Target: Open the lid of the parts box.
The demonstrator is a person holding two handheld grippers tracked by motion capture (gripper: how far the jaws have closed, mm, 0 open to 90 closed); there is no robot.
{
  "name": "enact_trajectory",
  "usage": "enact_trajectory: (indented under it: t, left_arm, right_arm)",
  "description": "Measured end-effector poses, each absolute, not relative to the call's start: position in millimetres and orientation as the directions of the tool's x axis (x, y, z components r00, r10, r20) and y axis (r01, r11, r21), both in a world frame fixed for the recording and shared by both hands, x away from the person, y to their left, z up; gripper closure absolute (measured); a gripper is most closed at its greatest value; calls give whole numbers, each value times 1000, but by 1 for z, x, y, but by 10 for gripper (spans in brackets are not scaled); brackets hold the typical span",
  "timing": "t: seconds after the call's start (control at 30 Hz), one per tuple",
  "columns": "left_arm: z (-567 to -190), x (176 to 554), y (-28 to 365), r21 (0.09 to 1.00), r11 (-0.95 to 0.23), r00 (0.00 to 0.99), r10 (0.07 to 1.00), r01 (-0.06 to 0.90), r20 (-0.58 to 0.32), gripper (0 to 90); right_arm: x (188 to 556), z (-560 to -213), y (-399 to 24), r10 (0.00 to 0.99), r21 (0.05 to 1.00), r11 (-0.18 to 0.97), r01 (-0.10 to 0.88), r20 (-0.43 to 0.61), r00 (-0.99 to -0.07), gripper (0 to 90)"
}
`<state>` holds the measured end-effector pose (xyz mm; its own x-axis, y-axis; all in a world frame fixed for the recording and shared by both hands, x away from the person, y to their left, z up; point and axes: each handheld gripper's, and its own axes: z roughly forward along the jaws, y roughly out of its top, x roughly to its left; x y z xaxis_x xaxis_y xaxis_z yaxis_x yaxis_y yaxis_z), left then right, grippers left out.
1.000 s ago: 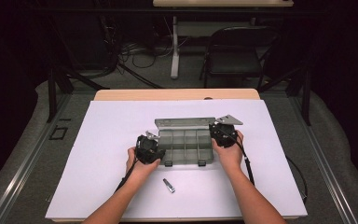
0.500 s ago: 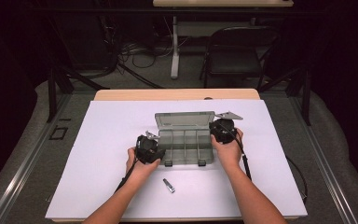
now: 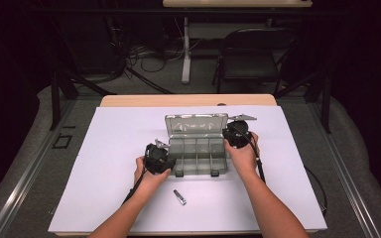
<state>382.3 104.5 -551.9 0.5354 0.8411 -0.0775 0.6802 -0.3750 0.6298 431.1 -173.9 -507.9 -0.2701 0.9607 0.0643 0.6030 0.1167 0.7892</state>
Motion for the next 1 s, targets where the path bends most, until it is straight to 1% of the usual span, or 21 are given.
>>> enact_trajectory:
  t: [0.57, 0.77, 0.83, 1.0]
  left_arm:
    - [-552, 383, 105, 629, -376, 536, 840, 680, -78, 633]
    - [-552, 383, 105, 627, -376, 537, 840, 682, -80, 633]
    - [-552, 383, 105, 627, -376, 536, 840, 682, -79, 633]
    - [-552, 383, 105, 629, -371, 533, 842, 683, -81, 633]
  right_arm:
    - [442, -503, -174, 962, 760, 111, 640, 81, -262, 874]
    - [448, -502, -174, 963, 749, 94, 656, 98, -250, 877]
    - [450, -502, -173, 965, 744, 105, 660, 83, -247, 879]
    - [454, -501, -172, 968, 737, 92, 670, 92, -234, 880]
